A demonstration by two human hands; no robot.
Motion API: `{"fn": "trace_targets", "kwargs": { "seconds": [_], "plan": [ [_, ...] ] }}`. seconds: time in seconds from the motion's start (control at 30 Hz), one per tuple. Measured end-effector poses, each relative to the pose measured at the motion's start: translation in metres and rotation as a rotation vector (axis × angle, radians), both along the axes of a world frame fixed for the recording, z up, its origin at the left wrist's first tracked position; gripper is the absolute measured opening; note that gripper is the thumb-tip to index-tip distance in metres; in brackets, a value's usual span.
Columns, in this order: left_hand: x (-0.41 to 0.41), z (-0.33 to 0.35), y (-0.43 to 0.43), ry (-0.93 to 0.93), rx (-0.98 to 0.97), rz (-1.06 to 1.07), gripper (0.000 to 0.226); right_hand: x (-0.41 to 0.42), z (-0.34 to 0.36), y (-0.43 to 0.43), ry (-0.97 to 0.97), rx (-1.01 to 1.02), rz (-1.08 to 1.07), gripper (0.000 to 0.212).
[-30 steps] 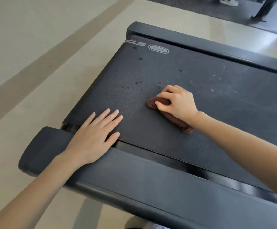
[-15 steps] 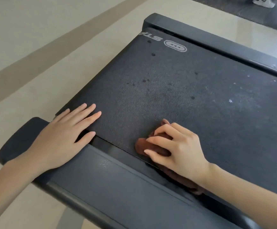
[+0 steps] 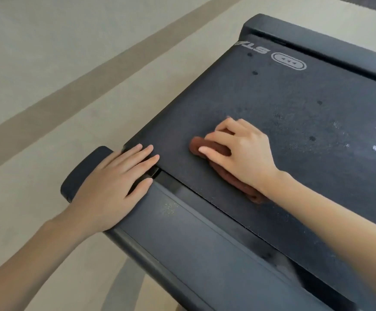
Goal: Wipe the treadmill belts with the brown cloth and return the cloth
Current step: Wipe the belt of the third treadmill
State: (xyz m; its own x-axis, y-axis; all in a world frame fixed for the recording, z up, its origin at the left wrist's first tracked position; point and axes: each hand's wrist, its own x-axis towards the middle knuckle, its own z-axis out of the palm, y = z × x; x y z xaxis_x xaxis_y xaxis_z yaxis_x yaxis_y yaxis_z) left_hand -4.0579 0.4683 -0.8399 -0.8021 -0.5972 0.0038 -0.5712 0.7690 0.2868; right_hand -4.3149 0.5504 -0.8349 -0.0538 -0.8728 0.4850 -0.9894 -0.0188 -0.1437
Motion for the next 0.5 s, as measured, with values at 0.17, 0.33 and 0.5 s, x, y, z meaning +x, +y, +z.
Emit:
{"fn": "trace_targets", "kwargs": {
  "seconds": [0.17,0.33,0.5],
  "plan": [
    [0.007,0.002,0.005,0.049,0.001,0.067,0.058,0.019,-0.005,0.050,0.013,-0.029,0.155,0.026],
    [0.004,0.004,0.005,0.073,-0.028,0.151,0.061,0.037,0.001,-0.026,-0.056,0.003,0.165,0.025],
    [0.004,0.005,0.010,0.030,-0.072,0.314,0.073,0.050,0.002,-0.122,0.016,0.080,0.068,0.030]
  ]
}}
